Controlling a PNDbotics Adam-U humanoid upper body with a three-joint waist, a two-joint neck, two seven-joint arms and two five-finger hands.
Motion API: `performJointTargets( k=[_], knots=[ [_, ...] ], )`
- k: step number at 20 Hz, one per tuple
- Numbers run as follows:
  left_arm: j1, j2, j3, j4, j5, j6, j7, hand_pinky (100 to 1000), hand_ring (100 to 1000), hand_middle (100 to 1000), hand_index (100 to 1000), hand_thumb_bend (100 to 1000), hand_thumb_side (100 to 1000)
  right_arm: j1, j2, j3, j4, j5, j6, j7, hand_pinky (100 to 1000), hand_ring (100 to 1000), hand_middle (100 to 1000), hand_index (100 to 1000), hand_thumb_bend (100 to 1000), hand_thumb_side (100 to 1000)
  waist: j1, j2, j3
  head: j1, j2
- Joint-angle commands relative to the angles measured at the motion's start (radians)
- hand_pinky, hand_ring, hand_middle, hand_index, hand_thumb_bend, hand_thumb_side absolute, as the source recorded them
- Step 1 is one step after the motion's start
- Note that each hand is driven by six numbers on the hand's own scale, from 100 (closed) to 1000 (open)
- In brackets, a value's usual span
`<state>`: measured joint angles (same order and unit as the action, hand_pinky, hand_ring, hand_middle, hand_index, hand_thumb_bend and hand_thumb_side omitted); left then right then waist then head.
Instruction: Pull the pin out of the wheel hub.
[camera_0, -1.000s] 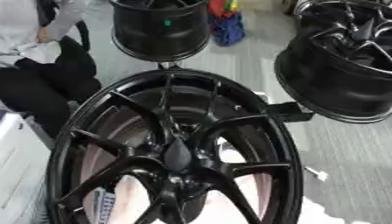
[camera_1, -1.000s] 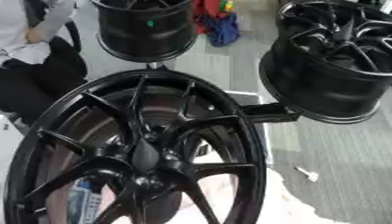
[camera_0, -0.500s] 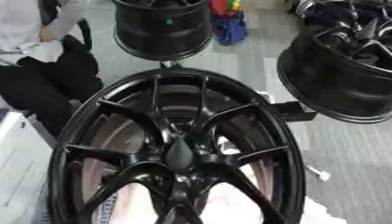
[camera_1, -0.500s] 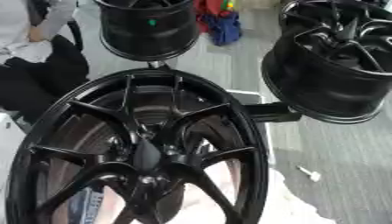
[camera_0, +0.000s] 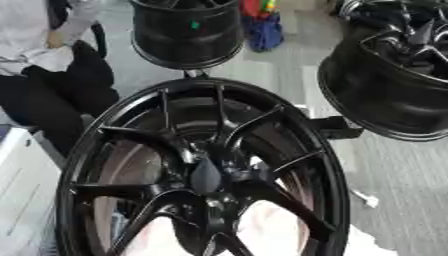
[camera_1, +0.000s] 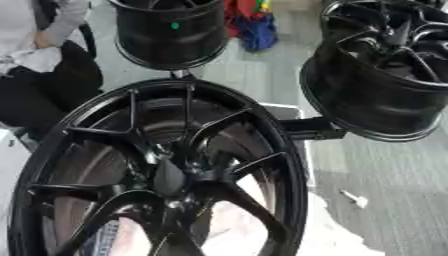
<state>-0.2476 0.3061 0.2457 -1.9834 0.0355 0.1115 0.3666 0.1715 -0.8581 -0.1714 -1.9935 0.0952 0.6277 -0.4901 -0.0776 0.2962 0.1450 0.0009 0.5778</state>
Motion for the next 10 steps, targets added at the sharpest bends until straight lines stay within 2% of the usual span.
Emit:
performJointTargets(
  k=[1, 10],
  knots=[
    [-0.008, 0.013, 0.009, -0.017, -0.001, -0.002, 0.002, 637, 526, 531, 693, 159, 361, -0.010, -0.036, -0.008, -0.007, 0.000, 0.217, -0.234, 772, 774, 635, 767, 100, 312, 0.006, -0.016, -0.002, 0.002, -0.014],
    [-0.007, 0.012, 0.009, -0.017, 0.000, -0.002, 0.003, 637, 526, 531, 693, 162, 360, -0.013, -0.031, -0.004, -0.007, -0.001, 0.211, -0.250, 770, 768, 626, 763, 100, 312, 0.005, -0.018, -0.001, 0.001, -0.014]
  ],
)
